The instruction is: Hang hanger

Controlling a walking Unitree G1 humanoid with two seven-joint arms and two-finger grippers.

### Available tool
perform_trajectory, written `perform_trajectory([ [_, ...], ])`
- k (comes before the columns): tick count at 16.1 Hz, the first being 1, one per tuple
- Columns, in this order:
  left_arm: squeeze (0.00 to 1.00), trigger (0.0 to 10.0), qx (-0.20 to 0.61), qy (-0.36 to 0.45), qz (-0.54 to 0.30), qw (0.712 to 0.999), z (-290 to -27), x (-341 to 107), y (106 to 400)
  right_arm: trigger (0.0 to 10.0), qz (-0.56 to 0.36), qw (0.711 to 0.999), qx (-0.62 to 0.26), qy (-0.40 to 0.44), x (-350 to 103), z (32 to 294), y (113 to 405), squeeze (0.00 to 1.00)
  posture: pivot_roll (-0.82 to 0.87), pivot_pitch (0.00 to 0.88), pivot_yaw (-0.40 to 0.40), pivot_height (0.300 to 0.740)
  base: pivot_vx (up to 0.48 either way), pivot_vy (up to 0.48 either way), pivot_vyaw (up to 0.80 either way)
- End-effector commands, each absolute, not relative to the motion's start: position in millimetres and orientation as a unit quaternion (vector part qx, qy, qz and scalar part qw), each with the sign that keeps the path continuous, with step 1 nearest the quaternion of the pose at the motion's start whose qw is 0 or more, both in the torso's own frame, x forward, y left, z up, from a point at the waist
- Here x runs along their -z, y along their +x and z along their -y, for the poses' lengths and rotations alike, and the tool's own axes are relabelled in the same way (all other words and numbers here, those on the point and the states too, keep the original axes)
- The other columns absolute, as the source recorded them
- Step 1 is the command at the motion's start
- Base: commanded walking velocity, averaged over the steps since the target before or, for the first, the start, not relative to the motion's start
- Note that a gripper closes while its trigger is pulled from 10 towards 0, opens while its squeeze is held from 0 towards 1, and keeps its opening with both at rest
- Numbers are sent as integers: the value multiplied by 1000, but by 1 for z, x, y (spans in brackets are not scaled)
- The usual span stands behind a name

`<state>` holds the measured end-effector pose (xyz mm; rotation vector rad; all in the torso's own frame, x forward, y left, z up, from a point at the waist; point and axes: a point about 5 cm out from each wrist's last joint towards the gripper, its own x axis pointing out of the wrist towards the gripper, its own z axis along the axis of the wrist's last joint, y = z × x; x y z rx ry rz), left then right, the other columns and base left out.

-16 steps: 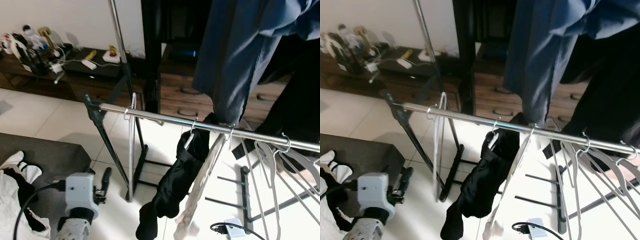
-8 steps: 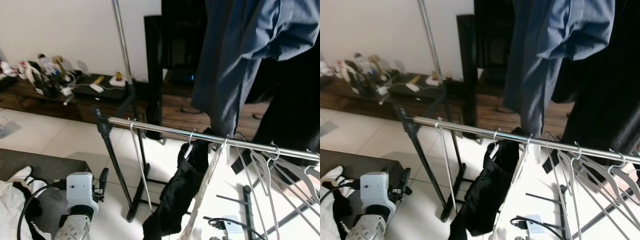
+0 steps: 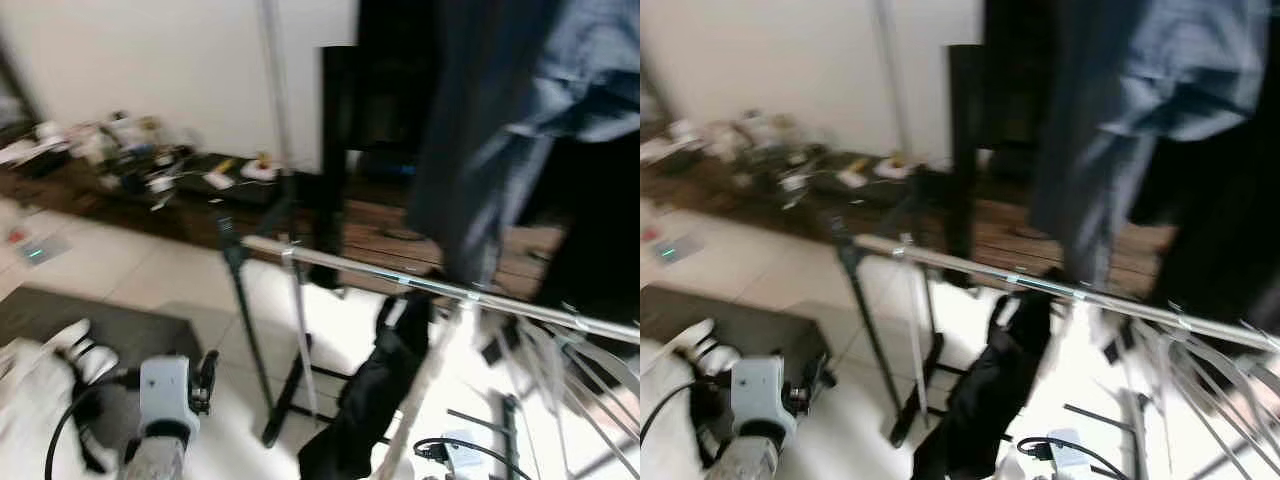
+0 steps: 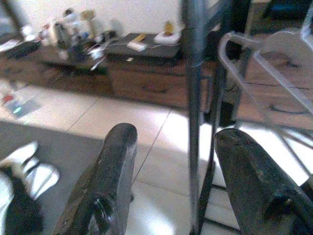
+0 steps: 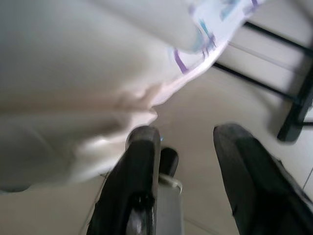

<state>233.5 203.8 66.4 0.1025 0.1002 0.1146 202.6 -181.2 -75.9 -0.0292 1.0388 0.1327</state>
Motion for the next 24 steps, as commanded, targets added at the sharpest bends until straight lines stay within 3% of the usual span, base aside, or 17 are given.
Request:
perform_trajectory([
  [1, 0, 10000, -56, 51, -52, 996, -204, -63, 231, 10000, -502, 862, -69, -23, 77, 180, 202, 0, 96, 0, -21, 740, 0, 0, 800],
  [8, 0, 10000, -46, 39, -62, 996, -192, -59, 223, 10000, -514, 855, -62, -20, 80, 184, 195, 0, 96, 42, -30, 740, 0, 48, 545],
  [20, 0, 10000, -50, 36, -66, 996, -186, -66, 218, 10000, -520, 851, -67, -23, 79, 185, 195, 0, 103, 86, -33, 740, 0, 480, 0],
  [24, 0, 10000, -50, 37, -68, 996, -186, -69, 217, 10000, -521, 851, -66, -23, 80, 185, 194, 0, 106, 93, -30, 740, 0, 480, 683],
])
